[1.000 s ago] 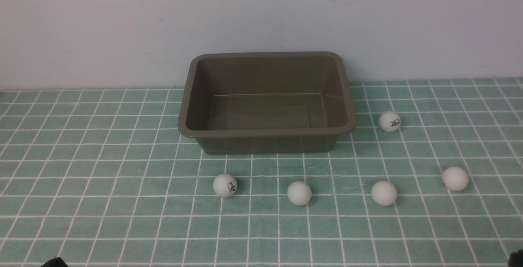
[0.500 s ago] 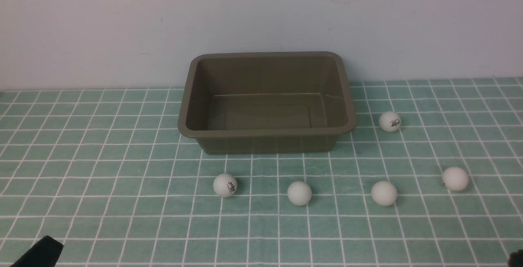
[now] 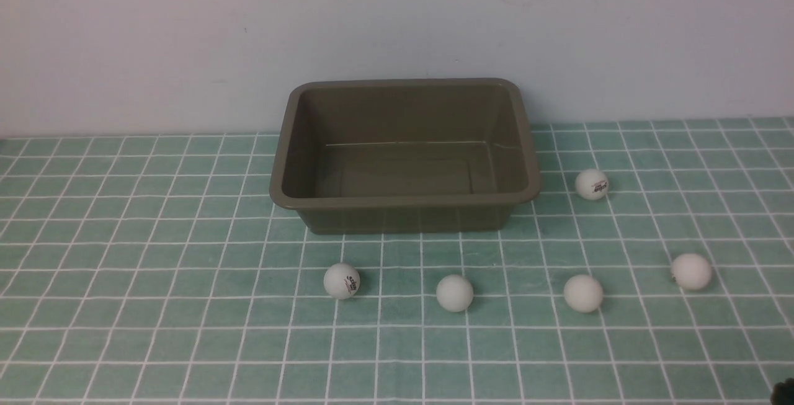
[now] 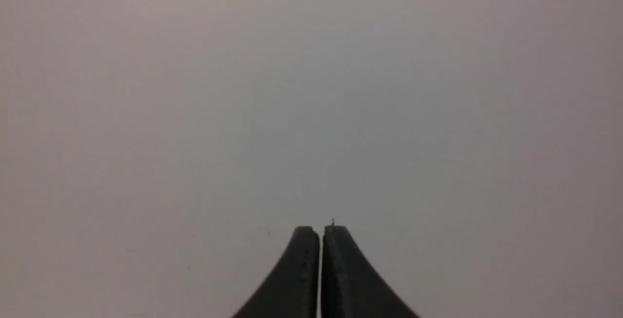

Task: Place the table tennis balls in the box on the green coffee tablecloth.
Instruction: 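Reach for and grasp a ping pong ball on the table beside the basket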

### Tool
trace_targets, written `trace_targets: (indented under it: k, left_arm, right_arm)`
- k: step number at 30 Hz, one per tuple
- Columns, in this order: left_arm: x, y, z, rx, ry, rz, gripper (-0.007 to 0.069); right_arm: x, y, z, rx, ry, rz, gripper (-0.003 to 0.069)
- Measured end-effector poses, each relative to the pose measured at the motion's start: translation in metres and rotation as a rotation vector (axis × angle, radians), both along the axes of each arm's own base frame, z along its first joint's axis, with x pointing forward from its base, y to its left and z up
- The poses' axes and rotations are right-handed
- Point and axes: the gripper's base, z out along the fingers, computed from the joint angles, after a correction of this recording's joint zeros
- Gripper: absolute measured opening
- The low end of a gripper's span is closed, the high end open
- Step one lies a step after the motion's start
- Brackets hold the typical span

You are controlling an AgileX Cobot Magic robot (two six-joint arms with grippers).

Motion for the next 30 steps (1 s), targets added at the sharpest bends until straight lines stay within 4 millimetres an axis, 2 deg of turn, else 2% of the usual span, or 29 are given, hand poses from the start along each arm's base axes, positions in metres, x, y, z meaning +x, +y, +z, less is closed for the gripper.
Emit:
trace_targets:
  k: [2,4,7,10,14,18,21,23,27,30]
  left_arm:
    - [0.005,-0.005,0.009,0.075,0.037,-0.034,-0.0004]
    - [0.014,-0.013,0.010,0.172,0.130,-0.119,-0.0004]
    - [0.042,-0.023,0.006,0.260,0.336,-0.258,-0.0004]
    - [0.067,-0.028,-0.001,0.282,0.494,-0.346,-0.0004]
    - [0.121,-0.031,-0.021,0.294,0.756,-0.456,-0.0004]
    - [0.156,-0.034,-0.037,0.365,0.887,-0.519,-0.0004]
    - [0.173,-0.041,-0.043,0.426,0.935,-0.554,-0.0004]
    - [0.184,-0.050,-0.049,0.472,0.958,-0.579,-0.0004]
    - [0.197,-0.087,-0.060,0.603,0.993,-0.645,-0.0004]
    - [0.205,-0.110,-0.074,0.694,1.039,-0.614,-0.0004]
  right_arm:
    - [0.000,0.000,0.000,0.000,0.000,0.000,-0.0015]
    - [0.000,0.000,0.000,0.000,0.000,0.000,-0.0015]
    - [0.000,0.000,0.000,0.000,0.000,0.000,-0.0015]
    - [0.000,0.000,0.000,0.000,0.000,0.000,-0.0015]
    - [0.000,0.000,0.000,0.000,0.000,0.000,-0.0015]
    - [0.000,0.000,0.000,0.000,0.000,0.000,-0.0015]
    - [0.000,0.000,0.000,0.000,0.000,0.000,-0.0015]
    - [0.000,0.000,0.000,0.000,0.000,0.000,-0.0015]
    - [0.000,0.000,0.000,0.000,0.000,0.000,-0.0015]
    - [0.000,0.000,0.000,0.000,0.000,0.000,-0.0015]
